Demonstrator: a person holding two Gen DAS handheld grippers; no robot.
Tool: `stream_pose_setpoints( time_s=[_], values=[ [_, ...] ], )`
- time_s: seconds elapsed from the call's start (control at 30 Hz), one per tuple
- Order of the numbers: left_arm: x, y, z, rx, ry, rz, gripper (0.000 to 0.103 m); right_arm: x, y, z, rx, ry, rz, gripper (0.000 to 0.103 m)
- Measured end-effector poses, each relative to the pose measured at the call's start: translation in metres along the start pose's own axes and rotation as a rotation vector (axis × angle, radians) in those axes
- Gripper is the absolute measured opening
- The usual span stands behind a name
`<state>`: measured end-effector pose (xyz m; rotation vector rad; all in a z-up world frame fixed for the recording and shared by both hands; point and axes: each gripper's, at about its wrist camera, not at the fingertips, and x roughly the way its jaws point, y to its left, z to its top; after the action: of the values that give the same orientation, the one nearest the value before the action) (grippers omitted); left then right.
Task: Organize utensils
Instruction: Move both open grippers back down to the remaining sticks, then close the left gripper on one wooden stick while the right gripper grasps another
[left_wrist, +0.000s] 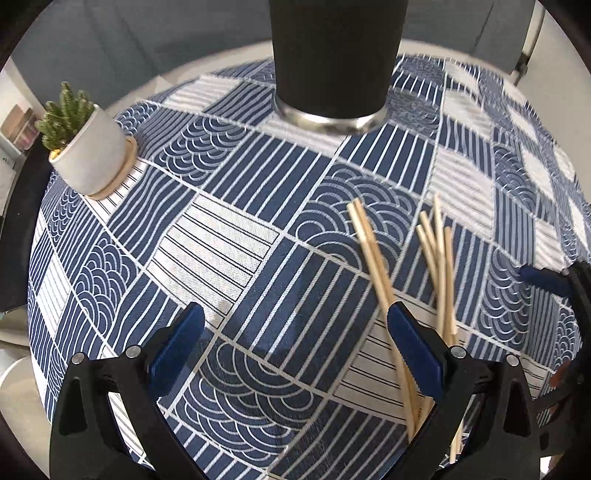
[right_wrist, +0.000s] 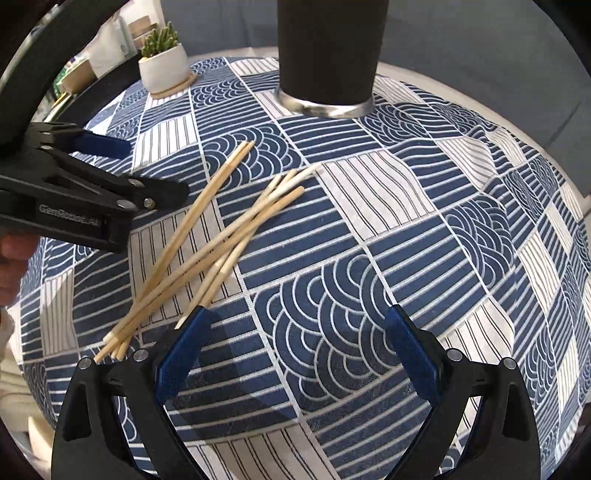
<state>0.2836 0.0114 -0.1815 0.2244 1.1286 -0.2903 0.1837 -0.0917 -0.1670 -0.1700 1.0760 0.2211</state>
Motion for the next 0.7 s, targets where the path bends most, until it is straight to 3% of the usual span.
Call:
stream_pose_setpoints(
  time_s=[0.23,0.43,0.57,0.7],
  values=[
    [0.011,0.000,0.007,0.008,0.051,-0.012,0.097,0.004,0.004,0.007,-0.015,0.029,-0.004,0.091],
    [0.007,-0.004,0.012,-0.011,0.054,-0.067,0.097,0.003,0.012,0.004,-0.053,0.013,-0.011,0.091],
    [0.006,-0.008,0.012,0.010,0.064,-0.062,0.097,0.001,0.012,0.007,-0.023,0.018,0.037,0.091],
    [0.014,-0.006,0.013,-0.011,0.097,-0.081,0.097,0.004,0.017,0.010,-0.046,0.016,0.008,0.091]
  ],
)
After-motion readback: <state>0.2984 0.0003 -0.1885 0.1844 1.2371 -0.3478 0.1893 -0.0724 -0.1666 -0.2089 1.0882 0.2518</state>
